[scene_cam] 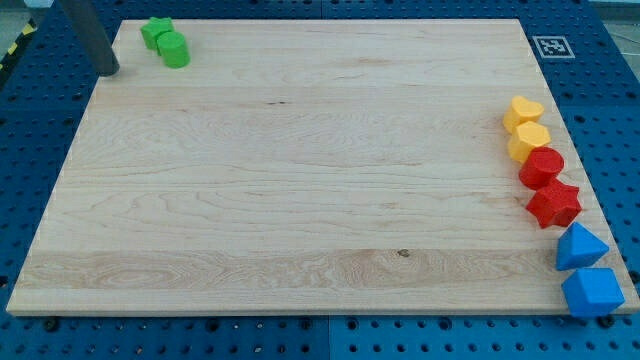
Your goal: Separate the green circle from the green star
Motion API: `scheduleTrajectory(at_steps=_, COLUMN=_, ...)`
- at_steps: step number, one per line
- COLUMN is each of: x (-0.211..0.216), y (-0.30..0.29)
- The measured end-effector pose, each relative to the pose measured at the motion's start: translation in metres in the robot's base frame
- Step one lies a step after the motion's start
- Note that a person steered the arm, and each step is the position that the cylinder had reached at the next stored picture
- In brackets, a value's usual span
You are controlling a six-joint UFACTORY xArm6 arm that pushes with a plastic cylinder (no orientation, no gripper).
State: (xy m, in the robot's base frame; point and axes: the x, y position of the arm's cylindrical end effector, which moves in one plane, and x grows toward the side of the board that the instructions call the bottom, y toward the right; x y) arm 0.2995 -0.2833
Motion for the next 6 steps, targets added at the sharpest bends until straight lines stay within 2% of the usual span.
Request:
scheduleTrajectory(at_steps=3, x=-0.001, y=-0.002)
scheduleTrajectory(at_steps=4, x=-0.018, y=-0.008)
scheduleTrajectory(at_steps=5, x=-0.054, y=0.014)
scheduleTrajectory(at_steps=6, x=-0.056, y=0.024)
